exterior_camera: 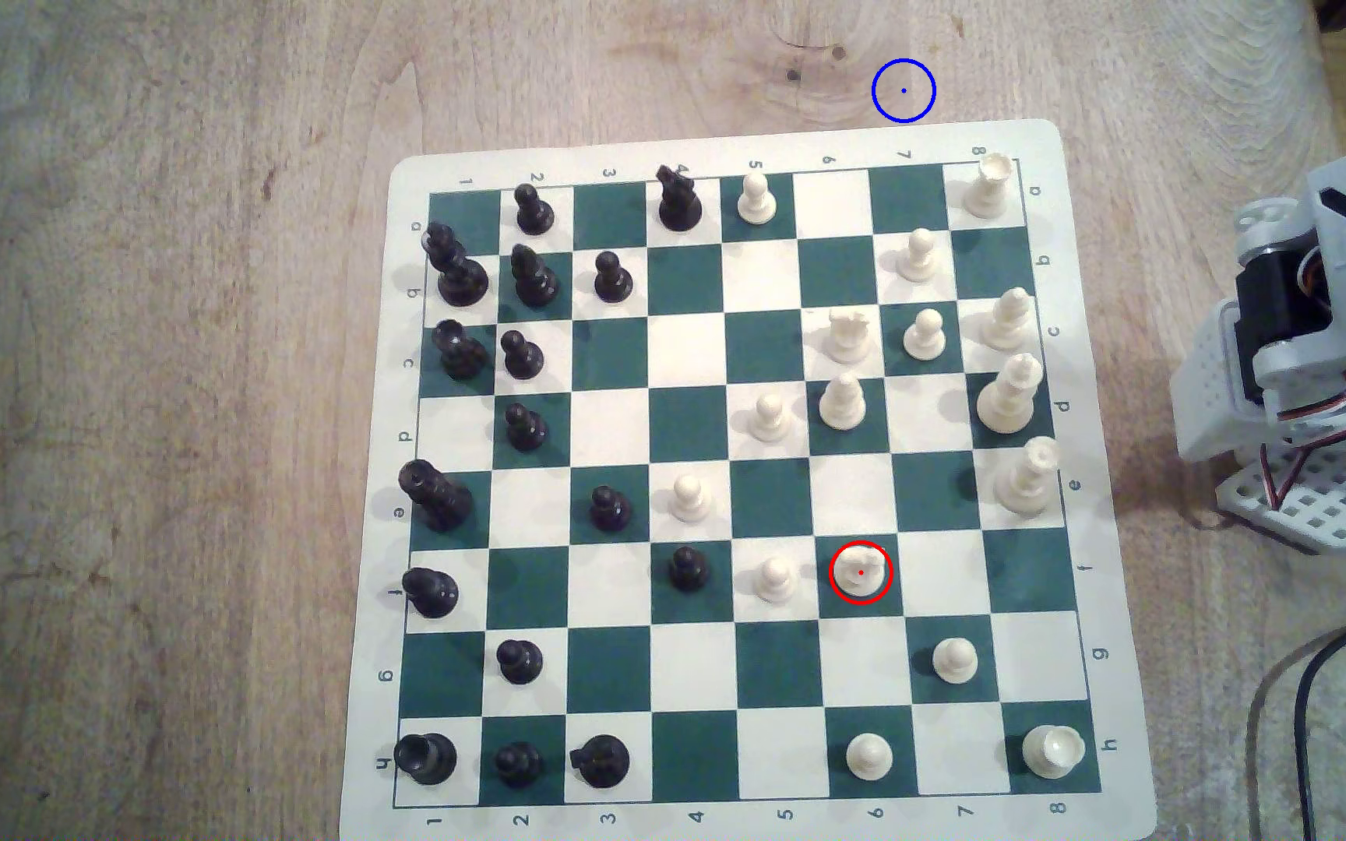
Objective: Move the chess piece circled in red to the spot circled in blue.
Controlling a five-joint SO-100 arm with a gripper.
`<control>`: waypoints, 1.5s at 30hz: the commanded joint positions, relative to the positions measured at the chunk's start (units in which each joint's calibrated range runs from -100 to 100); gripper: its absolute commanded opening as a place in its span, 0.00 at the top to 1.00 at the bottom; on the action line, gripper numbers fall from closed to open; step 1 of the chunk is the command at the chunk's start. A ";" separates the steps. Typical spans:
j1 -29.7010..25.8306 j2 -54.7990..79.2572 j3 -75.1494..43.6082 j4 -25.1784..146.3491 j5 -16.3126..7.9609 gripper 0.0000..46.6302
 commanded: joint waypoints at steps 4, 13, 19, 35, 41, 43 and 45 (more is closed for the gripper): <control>1.35 0.14 1.17 17.72 0.15 1.00; 0.34 0.14 -11.70 90.20 -0.24 1.00; -0.05 0.22 -26.02 129.92 -0.29 1.00; -2.01 16.61 -47.06 157.69 -2.49 0.95; -8.42 24.93 -49.69 163.34 -6.50 0.77; -9.68 27.73 -49.32 163.59 -7.86 0.71; -9.91 32.48 -50.96 164.81 -9.67 0.67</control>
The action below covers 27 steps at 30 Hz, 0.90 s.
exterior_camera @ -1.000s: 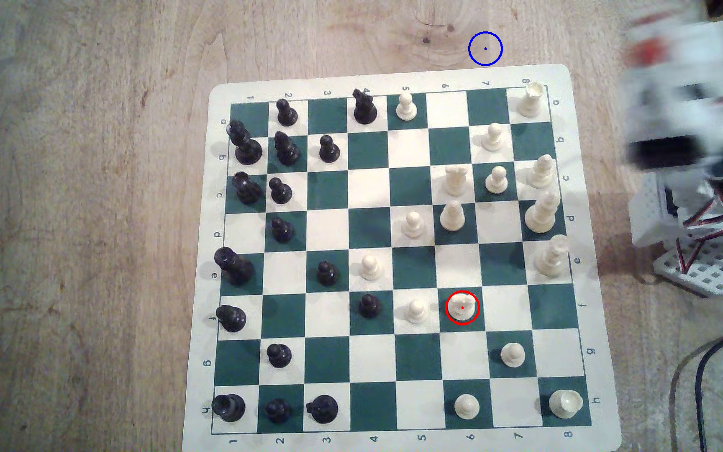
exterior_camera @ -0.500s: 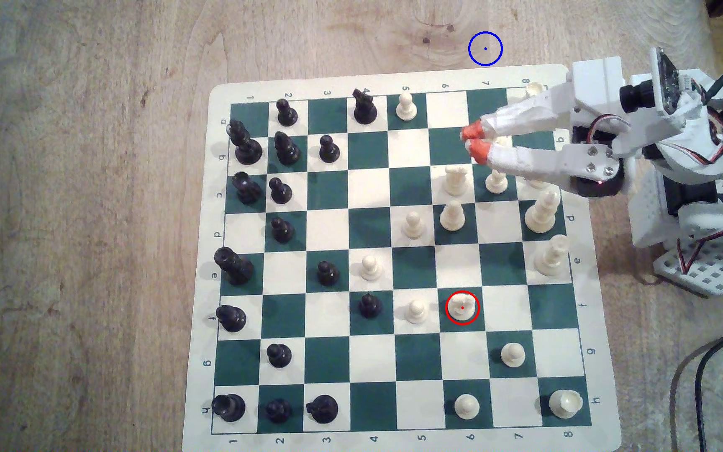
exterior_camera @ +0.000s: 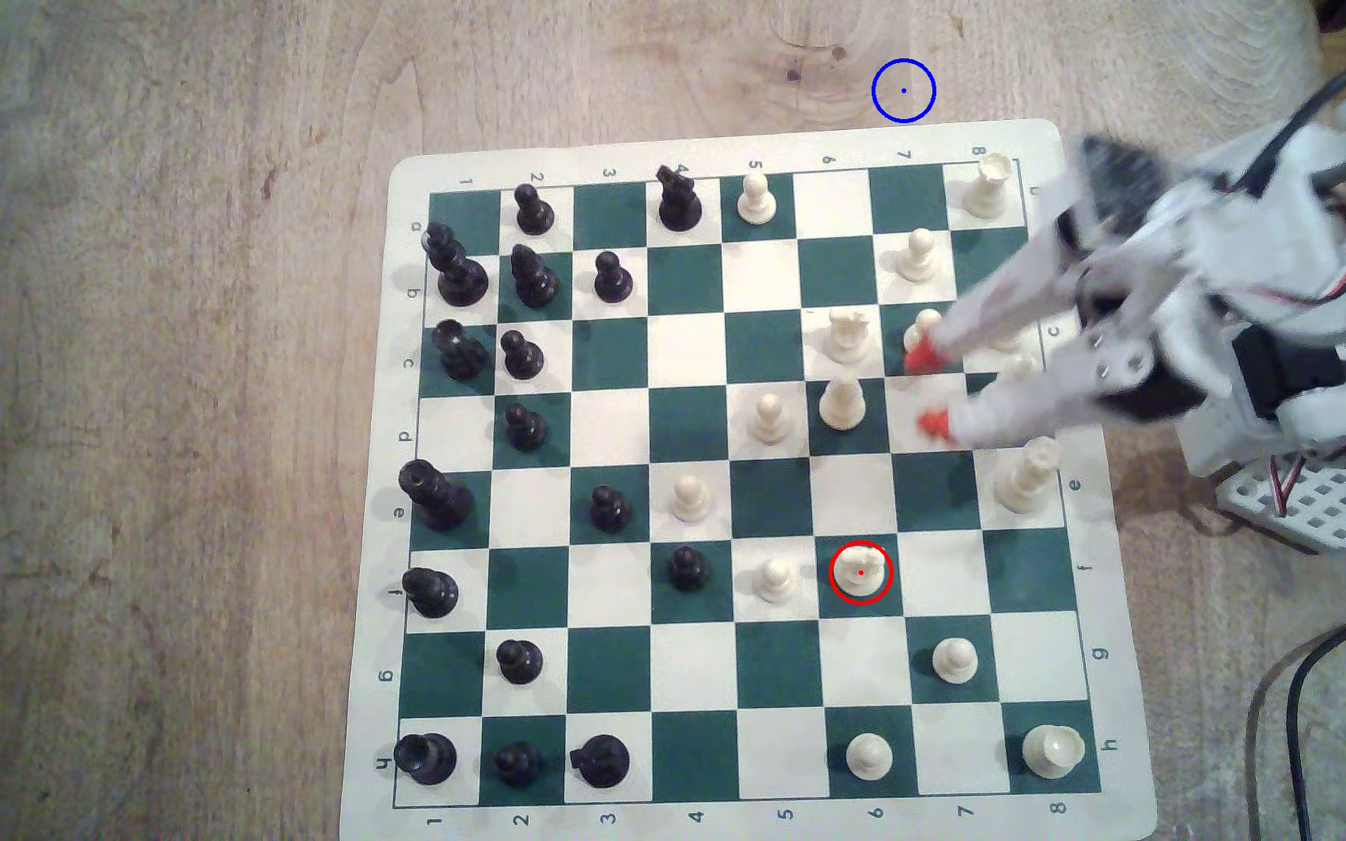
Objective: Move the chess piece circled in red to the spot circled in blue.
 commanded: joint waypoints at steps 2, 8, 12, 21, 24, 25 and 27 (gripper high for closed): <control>-1.38 10.50 -7.13 2.28 -3.47 0.65; -3.02 19.33 -7.85 0.40 -5.03 0.62; -2.32 23.91 -7.76 -2.47 -6.20 0.61; -4.12 32.91 -7.04 -8.28 -7.13 0.65; -5.45 36.81 -7.58 -10.08 -7.13 0.64; -5.76 37.32 -7.67 -10.49 -7.13 0.64; -5.92 38.00 -7.67 -11.15 -7.03 0.63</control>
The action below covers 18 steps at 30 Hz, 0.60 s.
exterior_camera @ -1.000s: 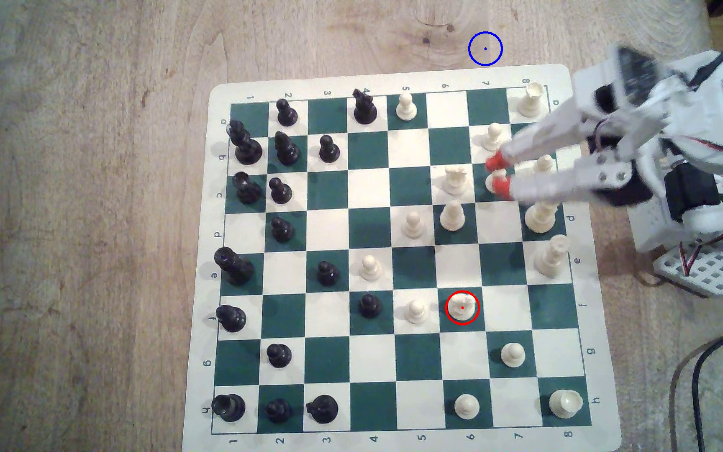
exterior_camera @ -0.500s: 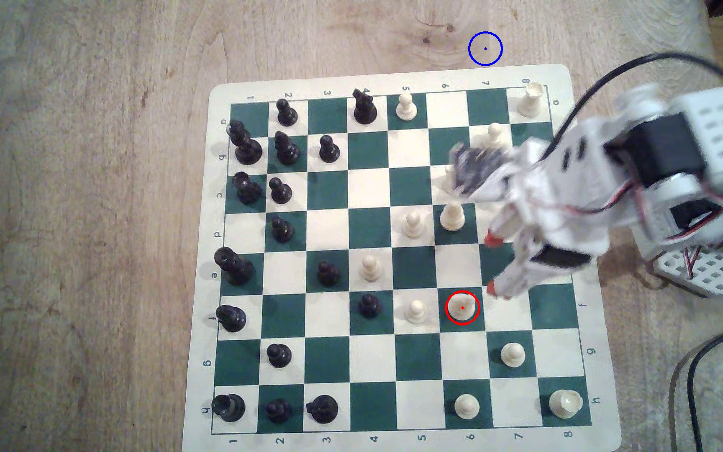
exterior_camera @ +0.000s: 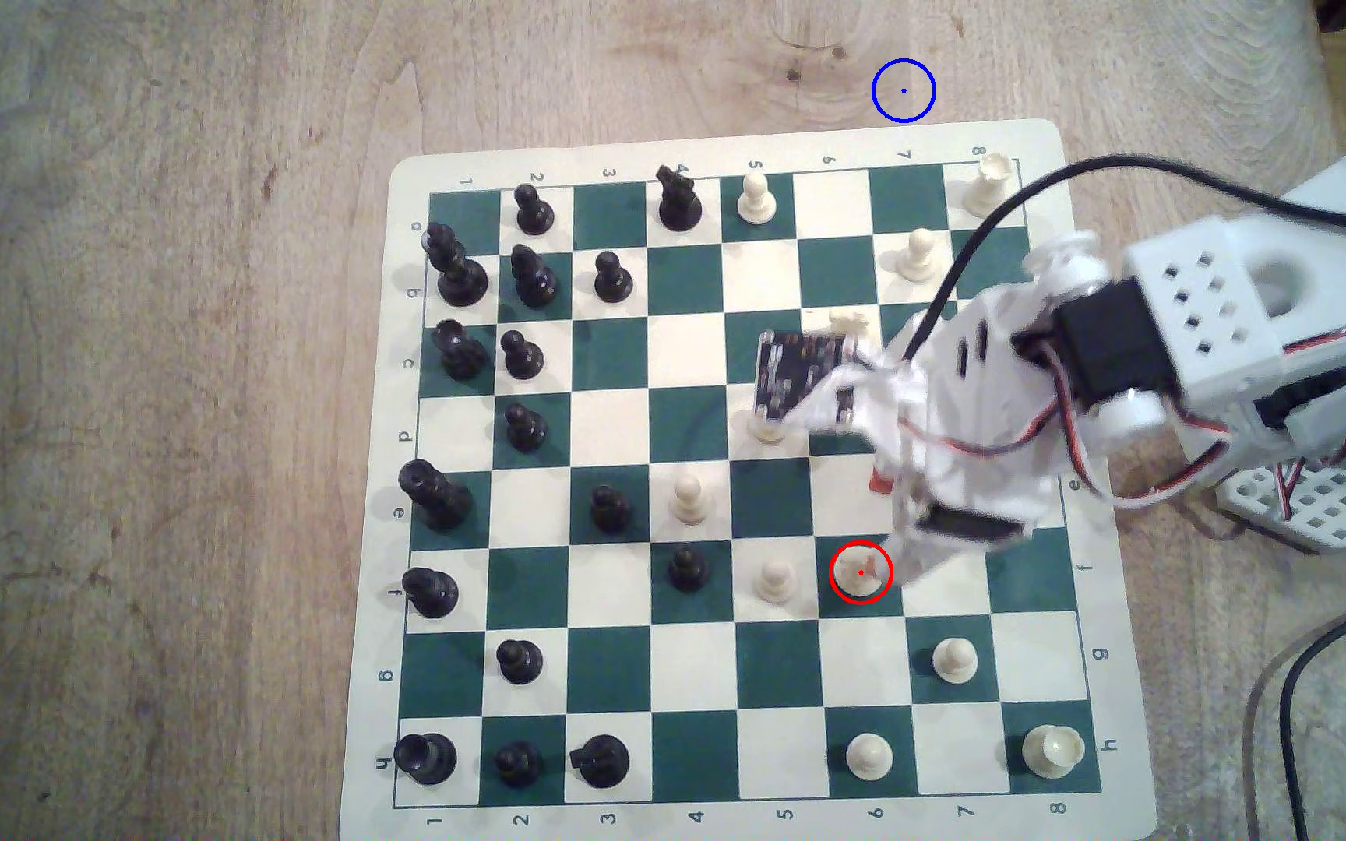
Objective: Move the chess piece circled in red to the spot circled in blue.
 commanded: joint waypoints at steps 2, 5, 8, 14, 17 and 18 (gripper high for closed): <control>-0.52 2.07 -5.50 -2.81 0.34 0.62; -0.36 3.94 -5.50 -4.04 0.98 0.62; -0.28 5.72 -5.59 -5.35 1.27 0.62; -0.52 7.67 -5.32 -7.64 1.27 0.64; -1.22 7.67 -5.59 -8.22 1.12 0.66; -1.38 7.67 -5.59 -8.38 1.07 0.67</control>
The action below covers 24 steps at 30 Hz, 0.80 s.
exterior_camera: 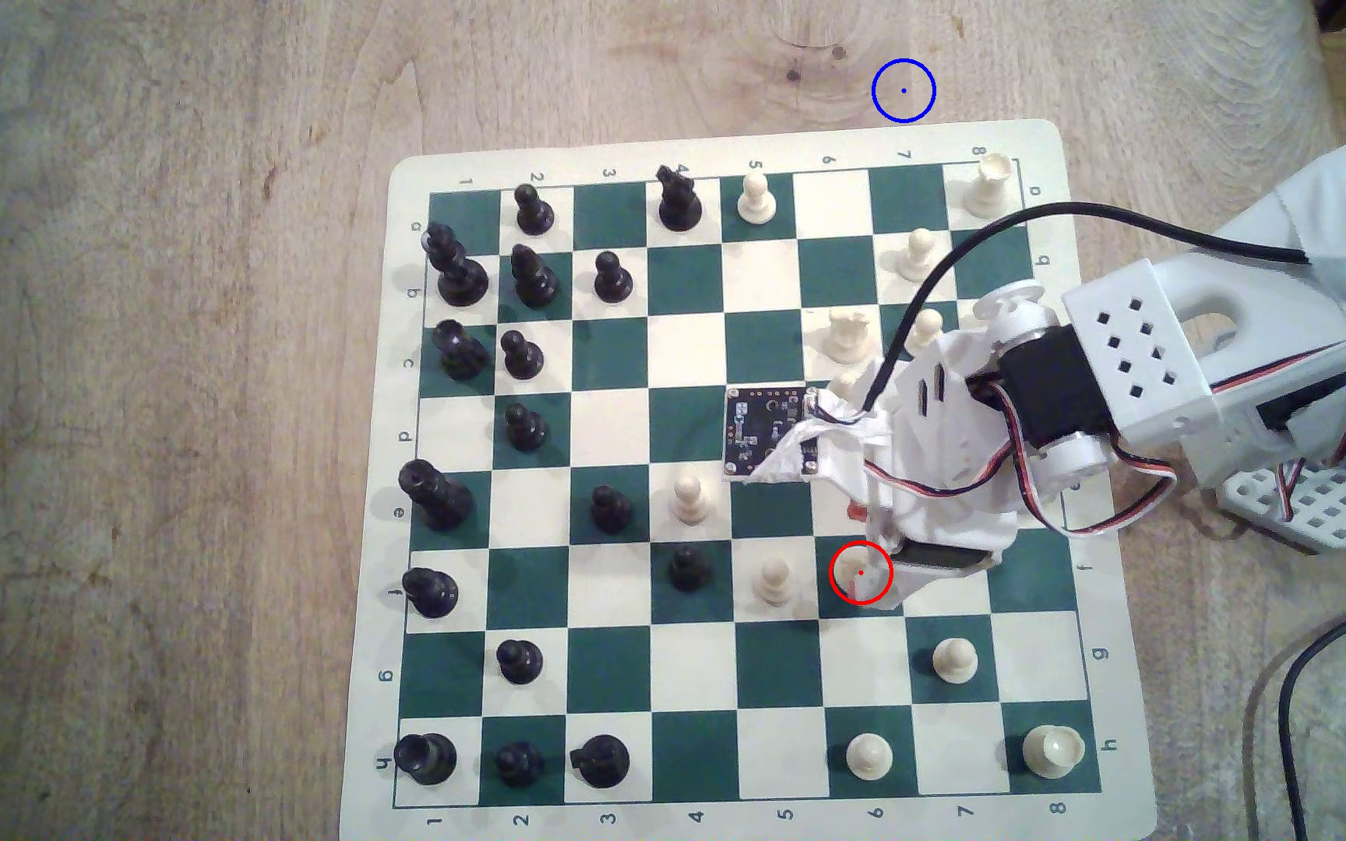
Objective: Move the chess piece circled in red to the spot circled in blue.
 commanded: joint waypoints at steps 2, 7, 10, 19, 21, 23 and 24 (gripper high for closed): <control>-1.41 -0.45 -5.59 -1.54 -0.15 0.68; -1.72 0.74 -5.50 -3.34 -0.24 0.70; -1.72 1.33 -4.87 -3.67 -0.05 0.70; -2.35 1.50 -4.60 -3.51 0.05 0.71; -2.50 1.67 -4.32 -3.43 0.05 0.71; -2.66 1.84 -4.23 -3.34 0.05 0.71; -2.66 1.92 -4.23 -3.26 0.05 0.71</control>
